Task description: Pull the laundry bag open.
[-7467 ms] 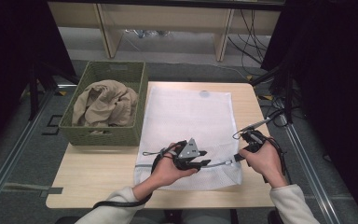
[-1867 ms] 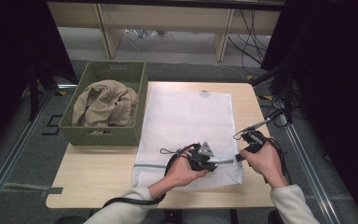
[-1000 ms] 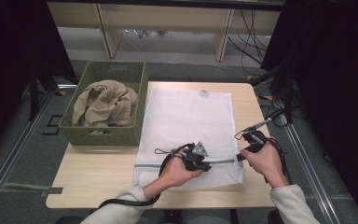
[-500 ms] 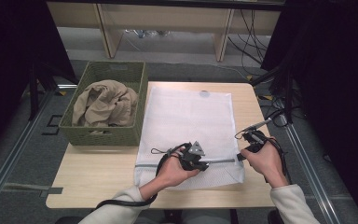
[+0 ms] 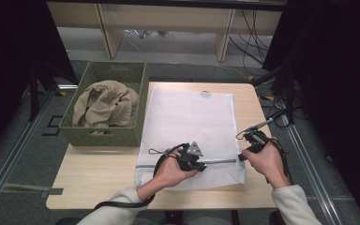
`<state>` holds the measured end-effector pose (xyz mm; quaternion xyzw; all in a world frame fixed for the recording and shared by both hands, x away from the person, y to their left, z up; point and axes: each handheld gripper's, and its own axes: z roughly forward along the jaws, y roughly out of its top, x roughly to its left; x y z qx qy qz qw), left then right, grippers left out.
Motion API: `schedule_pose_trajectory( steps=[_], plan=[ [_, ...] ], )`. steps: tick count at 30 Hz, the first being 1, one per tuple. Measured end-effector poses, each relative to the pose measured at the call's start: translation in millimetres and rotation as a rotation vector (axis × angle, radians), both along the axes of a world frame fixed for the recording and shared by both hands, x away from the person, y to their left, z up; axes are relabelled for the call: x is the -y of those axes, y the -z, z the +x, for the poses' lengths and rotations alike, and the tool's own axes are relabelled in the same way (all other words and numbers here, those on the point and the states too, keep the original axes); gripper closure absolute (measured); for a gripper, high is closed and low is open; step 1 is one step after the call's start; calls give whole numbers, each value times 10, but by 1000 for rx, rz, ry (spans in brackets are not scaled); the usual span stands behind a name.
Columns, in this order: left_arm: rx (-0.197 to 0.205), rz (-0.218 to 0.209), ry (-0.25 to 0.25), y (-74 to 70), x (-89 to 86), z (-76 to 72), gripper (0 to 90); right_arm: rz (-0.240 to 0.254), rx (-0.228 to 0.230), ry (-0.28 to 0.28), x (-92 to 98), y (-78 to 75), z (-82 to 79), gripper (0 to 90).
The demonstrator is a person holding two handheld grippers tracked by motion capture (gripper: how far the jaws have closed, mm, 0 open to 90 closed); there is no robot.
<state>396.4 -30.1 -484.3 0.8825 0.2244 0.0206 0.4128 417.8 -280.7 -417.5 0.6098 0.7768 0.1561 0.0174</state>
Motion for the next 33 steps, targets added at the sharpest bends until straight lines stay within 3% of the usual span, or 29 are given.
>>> schedule_pose_trajectory(
  steps=[3, 5, 6, 7, 8, 11, 14, 15, 17, 18, 19, 22, 24, 25, 33],
  plan=[
    [15, 25, 2, -9, -39, 3, 866, -3, 0, 1, 0, 2, 2, 866],
    [16, 14, 3, -8, -50, 3, 866, -11, 1, 4, -1, 7, 6, 866],
    [18, 25, 8, -14, -64, 5, 867, -15, 39, -36, 25, 29, 21, 866],
    [8, 22, -5, -13, -66, -5, 867, -15, 39, -39, 25, 32, 23, 866],
    [19, 27, 1, -16, -75, 1, 867, -12, -2, 2, -6, 9, 6, 866],
    [16, 25, 4, -17, -86, -1, 866, -20, 40, -37, 16, 31, 22, 865],
    [9, 23, -5, -17, -92, -11, 867, -18, 40, -38, 19, 31, 22, 866],
    [26, 32, 14, -23, -102, 1, 866, -19, 39, -38, 18, 32, 22, 866],
    [15, 32, 0, -22, -108, -12, 866, -14, -1, 5, -9, 11, 7, 866],
    [10, 24, -4, -19, -108, -20, 867, -17, 24, -23, 8, 25, 17, 865],
    [21, 42, 13, -27, -123, -9, 866, -20, 28, -14, -4, 26, 12, 865],
    [12, 28, -2, -18, -130, -18, 866, -19, 17, 1, -14, 18, 7, 866],
    [11, 28, -6, -16, -143, -21, 867, -13, -16, 26, -26, -1, 1, 866],
    [21, 34, -1, -17, -151, -16, 866, -12, 2, 11, -12, 8, 6, 865],
    [16, 36, -2, -10, -195, -21, 866, -20, 12, 8, -7, 30, 16, 866]
  ],
)
